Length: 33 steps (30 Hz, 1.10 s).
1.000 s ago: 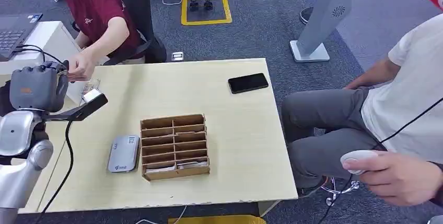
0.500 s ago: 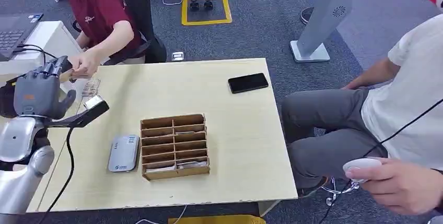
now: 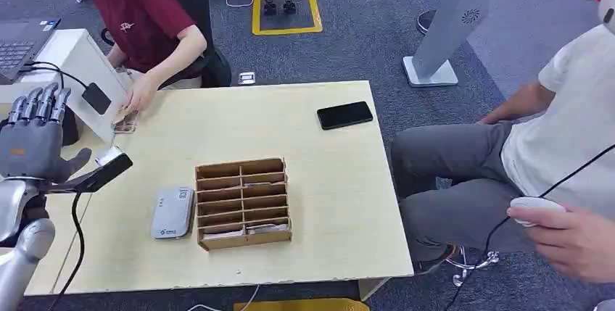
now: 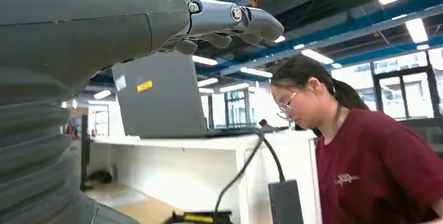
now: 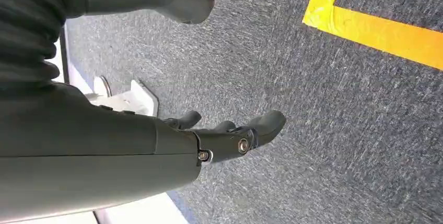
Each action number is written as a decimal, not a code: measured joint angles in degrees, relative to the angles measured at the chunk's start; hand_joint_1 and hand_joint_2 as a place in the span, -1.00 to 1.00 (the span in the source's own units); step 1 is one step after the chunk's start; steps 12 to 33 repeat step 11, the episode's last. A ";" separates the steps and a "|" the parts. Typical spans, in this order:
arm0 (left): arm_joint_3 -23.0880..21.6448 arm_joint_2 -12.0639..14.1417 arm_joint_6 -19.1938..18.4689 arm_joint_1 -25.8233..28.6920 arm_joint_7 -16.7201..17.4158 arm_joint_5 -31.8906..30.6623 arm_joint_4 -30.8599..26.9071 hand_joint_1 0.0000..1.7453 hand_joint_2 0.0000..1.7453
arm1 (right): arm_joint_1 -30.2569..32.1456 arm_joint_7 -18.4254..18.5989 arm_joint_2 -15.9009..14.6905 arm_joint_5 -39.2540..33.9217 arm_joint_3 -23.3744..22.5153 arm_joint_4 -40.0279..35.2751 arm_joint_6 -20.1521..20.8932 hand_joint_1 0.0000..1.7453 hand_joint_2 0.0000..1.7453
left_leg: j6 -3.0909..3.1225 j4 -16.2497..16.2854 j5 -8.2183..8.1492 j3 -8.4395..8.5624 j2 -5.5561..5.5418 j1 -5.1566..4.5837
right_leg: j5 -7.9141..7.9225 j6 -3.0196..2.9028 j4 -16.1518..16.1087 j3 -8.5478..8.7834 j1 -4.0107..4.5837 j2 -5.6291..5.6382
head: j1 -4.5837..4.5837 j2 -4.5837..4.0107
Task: Pass the card to the sensor for recognition and then transmit it.
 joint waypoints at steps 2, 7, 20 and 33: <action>0.79 -0.02 -1.14 1.74 -2.43 3.72 -0.90 -1.00 1.00 | 0.03 0.07 0.00 0.00 0.00 0.00 0.07 -1.00 1.00 | 0.00 0.00 0.00 0.01 0.03 0.00 | 0.00 0.00 0.00 0.00 0.00 0.03 | 0.00 0.00; 2.84 1.40 -7.02 9.39 -11.94 16.85 -7.83 -1.00 1.00 | 0.33 0.52 -0.13 0.00 -0.13 0.00 0.44 -1.00 1.00 | -0.01 0.00 -0.04 0.00 0.08 0.01 | -0.03 0.00 -0.02 -0.05 0.00 0.08 | 0.00 0.00; 3.37 3.02 -7.06 14.07 -12.06 12.95 -12.81 -1.00 1.00 | 0.39 0.00 -0.33 0.00 -0.15 0.00 0.39 -1.00 1.00 | -0.02 -0.02 -0.08 -0.02 0.05 0.02 | -0.05 0.00 -0.03 -0.04 0.00 0.05 | -0.02 0.00; 3.37 3.02 -7.06 14.07 -12.06 12.95 -12.81 -1.00 1.00 | 0.39 0.00 -0.33 0.00 -0.15 0.00 0.39 -1.00 1.00 | -0.02 -0.02 -0.08 -0.02 0.05 0.02 | -0.05 0.00 -0.03 -0.04 0.00 0.05 | -0.02 0.00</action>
